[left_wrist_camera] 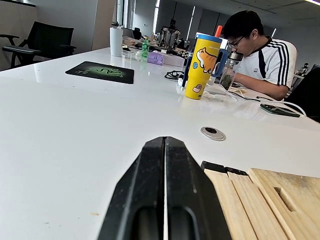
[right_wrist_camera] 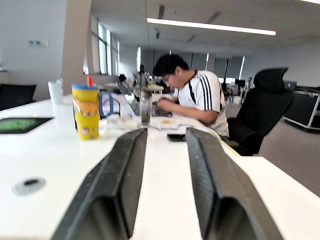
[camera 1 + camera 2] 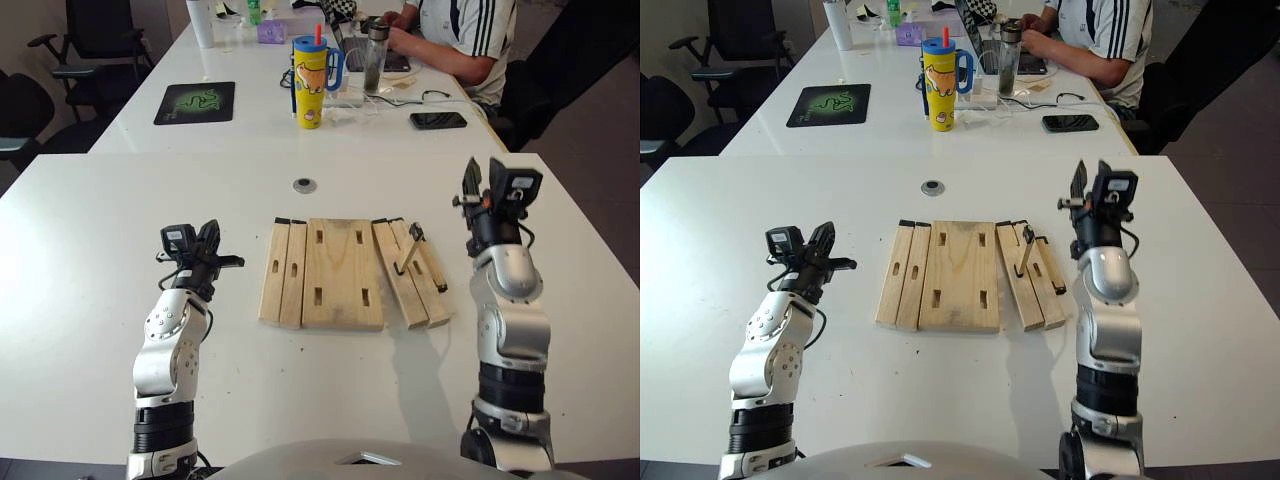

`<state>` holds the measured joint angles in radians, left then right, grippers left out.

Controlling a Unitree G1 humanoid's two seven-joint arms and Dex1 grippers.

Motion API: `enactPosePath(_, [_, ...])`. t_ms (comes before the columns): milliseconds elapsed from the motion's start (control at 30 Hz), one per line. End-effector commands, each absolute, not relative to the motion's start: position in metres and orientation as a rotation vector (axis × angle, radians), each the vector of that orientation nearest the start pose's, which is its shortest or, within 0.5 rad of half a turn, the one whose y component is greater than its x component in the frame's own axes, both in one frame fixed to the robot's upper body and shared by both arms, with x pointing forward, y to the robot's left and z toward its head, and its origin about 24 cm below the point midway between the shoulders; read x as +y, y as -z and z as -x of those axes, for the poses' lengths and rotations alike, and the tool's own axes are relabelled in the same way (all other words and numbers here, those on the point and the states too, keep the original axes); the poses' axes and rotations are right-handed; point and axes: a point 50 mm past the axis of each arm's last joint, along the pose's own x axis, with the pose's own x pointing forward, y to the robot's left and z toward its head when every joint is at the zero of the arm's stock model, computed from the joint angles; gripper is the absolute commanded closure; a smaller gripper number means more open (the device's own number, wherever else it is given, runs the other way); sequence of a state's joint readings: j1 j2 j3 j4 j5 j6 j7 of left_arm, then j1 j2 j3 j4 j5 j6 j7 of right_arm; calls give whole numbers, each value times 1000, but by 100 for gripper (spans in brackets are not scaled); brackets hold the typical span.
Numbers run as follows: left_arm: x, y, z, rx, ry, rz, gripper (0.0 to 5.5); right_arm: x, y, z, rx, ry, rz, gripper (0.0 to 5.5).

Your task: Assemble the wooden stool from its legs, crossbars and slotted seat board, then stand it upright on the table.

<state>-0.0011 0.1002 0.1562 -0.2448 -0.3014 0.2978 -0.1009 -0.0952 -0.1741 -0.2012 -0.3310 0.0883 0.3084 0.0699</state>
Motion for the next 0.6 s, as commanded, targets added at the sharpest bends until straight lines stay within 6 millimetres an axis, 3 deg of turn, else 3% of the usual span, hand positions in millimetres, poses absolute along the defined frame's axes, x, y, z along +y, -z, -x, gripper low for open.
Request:
enactPosePath(33, [189,-76,-243,10,-9,198,550,-215,-107,-233,-22,-14,124,407])
enactPosePath(233, [187,-74,-237,10,-33,208,550,-204,-97,-211,177,-202,65,341])
enactPosePath(467, [186,-73,-233,10,-50,213,550,-184,-84,-199,545,-379,12,204])
enactPosePath(600, [185,-74,-233,11,-48,215,550,-182,-76,-194,665,-390,48,204])
